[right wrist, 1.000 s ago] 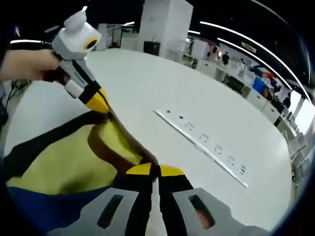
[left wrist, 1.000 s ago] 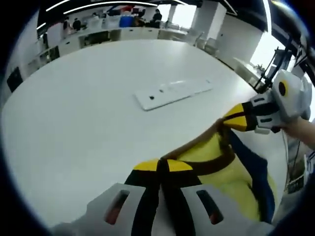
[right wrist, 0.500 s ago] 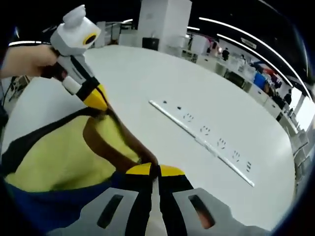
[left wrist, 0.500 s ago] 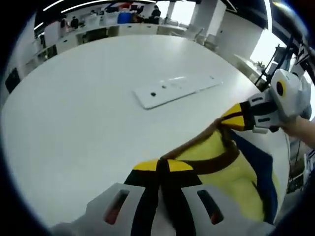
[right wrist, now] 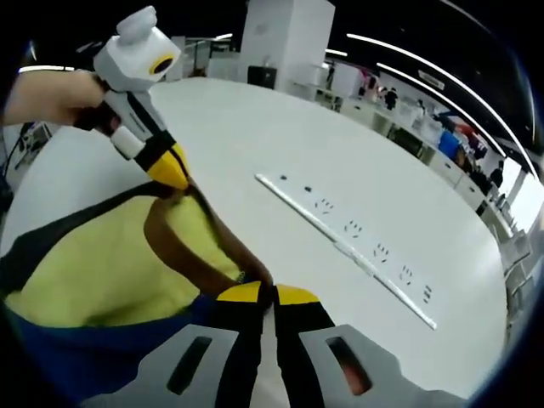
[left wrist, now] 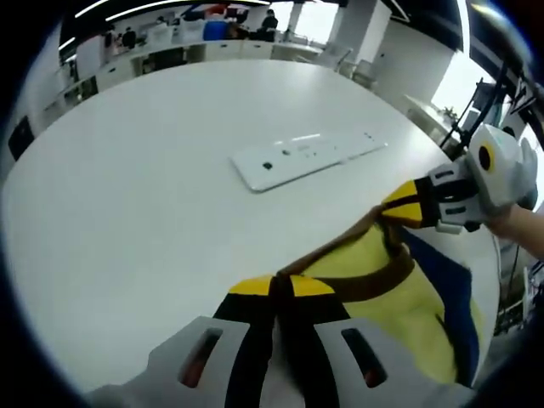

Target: Fold the garment on the visible template until the final outline fits inside the template.

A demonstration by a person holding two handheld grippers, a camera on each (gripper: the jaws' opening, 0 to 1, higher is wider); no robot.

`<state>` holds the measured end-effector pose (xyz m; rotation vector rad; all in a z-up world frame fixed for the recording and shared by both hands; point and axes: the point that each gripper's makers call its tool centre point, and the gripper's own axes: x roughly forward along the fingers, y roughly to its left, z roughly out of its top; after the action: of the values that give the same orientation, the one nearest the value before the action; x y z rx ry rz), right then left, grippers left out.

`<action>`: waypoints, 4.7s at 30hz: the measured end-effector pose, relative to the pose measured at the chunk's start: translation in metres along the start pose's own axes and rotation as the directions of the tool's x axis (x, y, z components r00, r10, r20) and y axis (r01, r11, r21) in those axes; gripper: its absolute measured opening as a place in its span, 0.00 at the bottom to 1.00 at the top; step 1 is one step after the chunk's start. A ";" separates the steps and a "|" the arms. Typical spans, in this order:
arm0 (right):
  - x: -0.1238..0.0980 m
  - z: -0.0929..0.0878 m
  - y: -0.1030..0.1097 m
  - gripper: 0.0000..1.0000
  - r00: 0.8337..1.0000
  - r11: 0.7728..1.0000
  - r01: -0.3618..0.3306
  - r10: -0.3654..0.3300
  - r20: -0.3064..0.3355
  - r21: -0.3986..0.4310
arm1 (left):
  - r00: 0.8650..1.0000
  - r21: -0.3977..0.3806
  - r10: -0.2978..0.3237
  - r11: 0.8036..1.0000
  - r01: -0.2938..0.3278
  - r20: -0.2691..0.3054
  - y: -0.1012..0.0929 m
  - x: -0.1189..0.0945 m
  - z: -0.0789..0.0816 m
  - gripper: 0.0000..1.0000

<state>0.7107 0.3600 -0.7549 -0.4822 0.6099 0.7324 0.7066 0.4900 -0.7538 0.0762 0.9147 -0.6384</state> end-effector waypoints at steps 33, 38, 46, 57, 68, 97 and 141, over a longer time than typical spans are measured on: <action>-0.036 0.038 -0.025 0.08 0.993 0.995 0.090 -0.092 0.073 0.034 | 0.993 0.012 0.039 0.999 -0.041 0.109 0.010 -0.029 0.040 0.04; -0.039 0.040 -0.026 0.09 0.993 0.995 0.093 -0.095 0.073 0.031 | 0.992 0.017 0.044 0.999 -0.047 0.115 0.007 -0.037 0.045 0.04; -0.055 0.043 -0.021 0.13 0.993 0.995 0.097 -0.099 0.063 0.036 | 0.990 0.029 0.055 0.998 -0.060 0.129 -0.001 -0.060 0.049 0.07; -0.080 0.053 -0.013 0.28 0.989 0.990 0.118 -0.123 0.078 0.076 | 0.989 0.045 0.034 0.998 -0.041 0.147 -0.026 -0.092 0.043 0.13; -0.111 0.052 0.015 0.39 0.991 0.990 0.081 -0.092 0.096 0.118 | 0.989 0.045 0.006 0.999 -0.013 0.149 -0.050 -0.114 0.015 0.24; -0.237 0.040 0.101 0.76 0.977 0.978 0.089 -0.122 0.172 0.188 | 0.985 0.118 -0.030 0.993 0.010 0.171 -0.119 -0.203 -0.056 0.71; -0.343 -0.024 0.185 1.00 0.981 0.952 0.039 -0.094 0.169 0.303 | 0.976 0.099 -0.077 0.993 0.057 0.204 -0.201 -0.303 -0.165 0.99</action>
<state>0.3650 0.3059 -0.5818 -0.1525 0.5190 0.5984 0.3459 0.5258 -0.5859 0.0603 0.6880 -0.7372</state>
